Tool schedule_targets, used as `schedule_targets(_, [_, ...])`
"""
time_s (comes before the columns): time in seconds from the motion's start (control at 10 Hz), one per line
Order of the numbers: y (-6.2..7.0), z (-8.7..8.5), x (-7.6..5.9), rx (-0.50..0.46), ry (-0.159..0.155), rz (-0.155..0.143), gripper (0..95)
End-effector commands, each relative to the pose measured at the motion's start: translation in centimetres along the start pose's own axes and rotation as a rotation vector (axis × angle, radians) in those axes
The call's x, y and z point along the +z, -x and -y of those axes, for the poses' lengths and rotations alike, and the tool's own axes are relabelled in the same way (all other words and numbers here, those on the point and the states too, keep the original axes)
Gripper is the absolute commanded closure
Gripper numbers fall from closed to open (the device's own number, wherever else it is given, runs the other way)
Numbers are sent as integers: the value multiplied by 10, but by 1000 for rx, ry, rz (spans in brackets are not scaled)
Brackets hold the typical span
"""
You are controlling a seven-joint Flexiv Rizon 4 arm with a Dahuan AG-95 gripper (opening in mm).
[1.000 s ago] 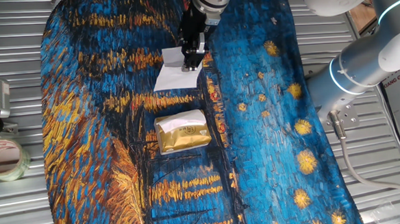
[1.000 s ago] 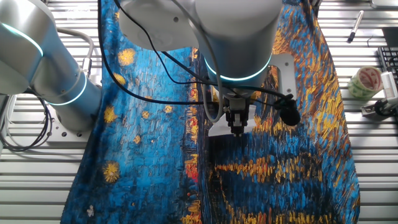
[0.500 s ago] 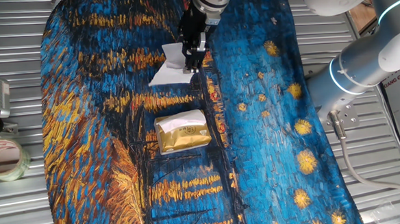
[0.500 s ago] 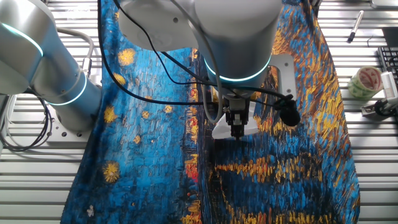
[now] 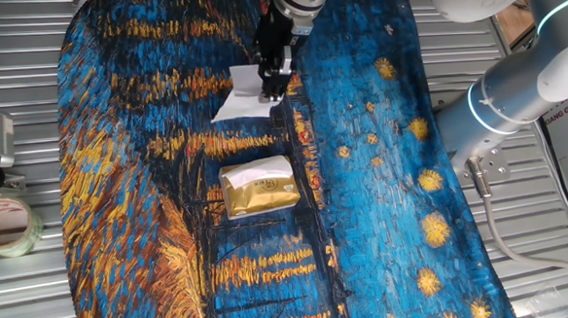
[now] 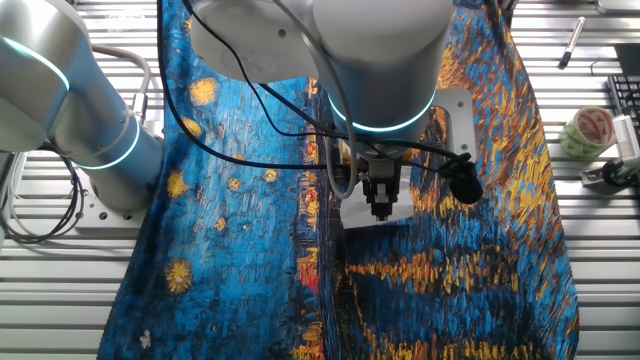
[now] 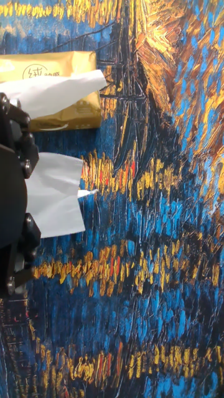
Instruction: Pull out a napkin
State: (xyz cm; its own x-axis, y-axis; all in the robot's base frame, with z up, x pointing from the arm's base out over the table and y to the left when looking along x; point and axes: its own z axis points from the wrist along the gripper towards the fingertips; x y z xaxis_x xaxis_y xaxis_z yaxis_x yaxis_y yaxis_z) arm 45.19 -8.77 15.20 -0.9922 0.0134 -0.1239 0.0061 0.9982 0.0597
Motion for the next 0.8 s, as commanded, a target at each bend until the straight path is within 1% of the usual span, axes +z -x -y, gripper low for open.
schedule_targets(0.1, [0,0,0,2,0,0,380])
schedule_targets(0.2, [0,0,0,4,-2,0,380])
schedule_targets(0.5, [0,0,0,14,-1,-1,950])
schedule_targets(0.8, [0,0,0,17,1,-3,950])
